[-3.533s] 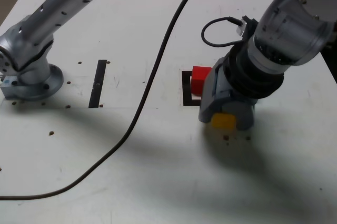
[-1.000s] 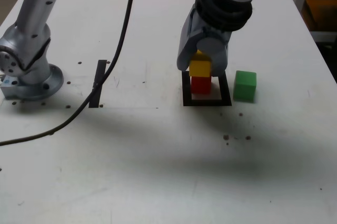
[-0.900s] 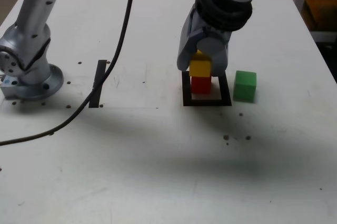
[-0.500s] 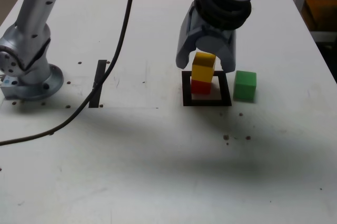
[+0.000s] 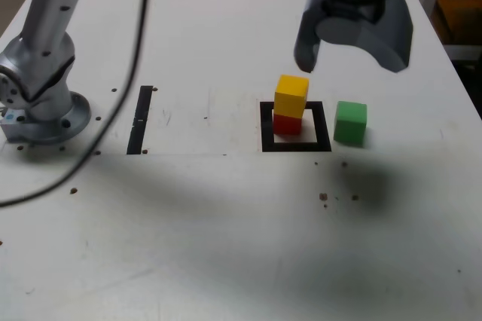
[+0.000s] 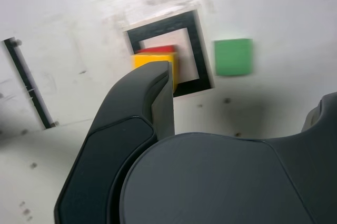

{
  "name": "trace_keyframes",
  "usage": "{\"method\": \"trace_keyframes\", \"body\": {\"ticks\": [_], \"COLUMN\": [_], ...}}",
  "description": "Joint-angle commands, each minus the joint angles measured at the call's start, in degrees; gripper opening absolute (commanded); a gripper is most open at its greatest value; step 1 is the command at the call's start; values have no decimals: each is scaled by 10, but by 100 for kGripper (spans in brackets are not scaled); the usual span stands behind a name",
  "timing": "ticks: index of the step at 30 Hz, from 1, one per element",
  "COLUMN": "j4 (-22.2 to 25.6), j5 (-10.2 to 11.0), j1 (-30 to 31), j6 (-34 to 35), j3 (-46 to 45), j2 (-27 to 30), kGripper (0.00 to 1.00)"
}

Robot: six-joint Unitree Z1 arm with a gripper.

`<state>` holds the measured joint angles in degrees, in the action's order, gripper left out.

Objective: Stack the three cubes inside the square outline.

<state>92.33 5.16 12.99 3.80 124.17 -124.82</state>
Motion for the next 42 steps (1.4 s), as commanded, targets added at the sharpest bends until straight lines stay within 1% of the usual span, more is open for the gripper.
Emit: {"method": "trace_keyframes", "body": {"ticks": [1, 10, 14, 26, 34, 42], "j4": [13, 14, 10, 2, -13, -29], "j5": [-3, -8, -20, -25, -36, -36], "j1": [4, -4, -30, -41, -54, -55], "j6": [-5, -13, -16, -13, -24, -35], "j3": [32, 68, 43, 25, 13, 19], "j2": [-22, -81, -109, -122, -140, -154], "kGripper": [99, 99, 99, 100, 99, 99]}}
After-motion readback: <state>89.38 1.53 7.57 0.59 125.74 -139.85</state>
